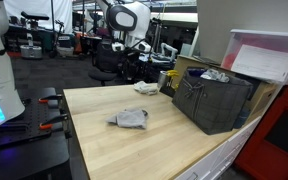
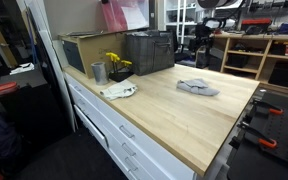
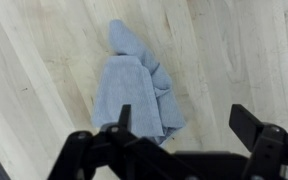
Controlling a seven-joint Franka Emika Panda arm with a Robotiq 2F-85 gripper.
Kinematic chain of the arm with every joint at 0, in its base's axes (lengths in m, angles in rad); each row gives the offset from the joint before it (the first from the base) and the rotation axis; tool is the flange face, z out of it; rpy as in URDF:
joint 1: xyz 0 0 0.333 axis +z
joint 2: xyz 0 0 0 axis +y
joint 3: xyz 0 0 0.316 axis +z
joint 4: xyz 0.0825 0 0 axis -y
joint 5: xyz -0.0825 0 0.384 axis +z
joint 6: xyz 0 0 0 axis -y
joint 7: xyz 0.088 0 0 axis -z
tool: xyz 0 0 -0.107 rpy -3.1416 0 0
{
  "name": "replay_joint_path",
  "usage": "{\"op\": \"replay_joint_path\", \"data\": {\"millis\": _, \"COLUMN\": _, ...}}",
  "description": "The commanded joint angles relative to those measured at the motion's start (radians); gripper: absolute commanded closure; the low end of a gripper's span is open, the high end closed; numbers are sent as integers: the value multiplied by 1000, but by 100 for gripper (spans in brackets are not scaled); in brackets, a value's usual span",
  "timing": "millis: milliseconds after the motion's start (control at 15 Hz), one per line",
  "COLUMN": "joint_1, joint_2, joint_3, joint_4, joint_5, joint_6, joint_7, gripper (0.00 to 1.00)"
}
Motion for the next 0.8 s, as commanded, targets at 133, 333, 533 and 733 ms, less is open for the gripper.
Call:
{"op": "replay_joint_path", "data": {"millis": 133, "joint_1": -34, "joint_2": 153, "joint_3": -19, "joint_4": 70, "joint_5": -11, "joint_6": 54, "joint_7": -28, "gripper": 0}}
{"op": "replay_joint_path", "data": {"millis": 333, "joint_1": -59, "joint_2": 223, "joint_3": -31, "joint_4": 123, "joint_5": 0, "joint_6": 55, "joint_7": -51, "gripper": 0}}
{"op": "replay_joint_path", "data": {"millis": 533, "joint_1": -92, "joint_2": 298, "joint_3": -35, "joint_4": 191, "joint_5": 16, "joint_6": 58, "joint_7": -74, "gripper": 0}}
{"op": "replay_joint_path", "data": {"millis": 733, "joint_1": -127, "joint_2": 370, "joint_3": -29, "joint_4": 262, "joint_5": 41, "joint_6": 65, "joint_7": -85, "gripper": 0}}
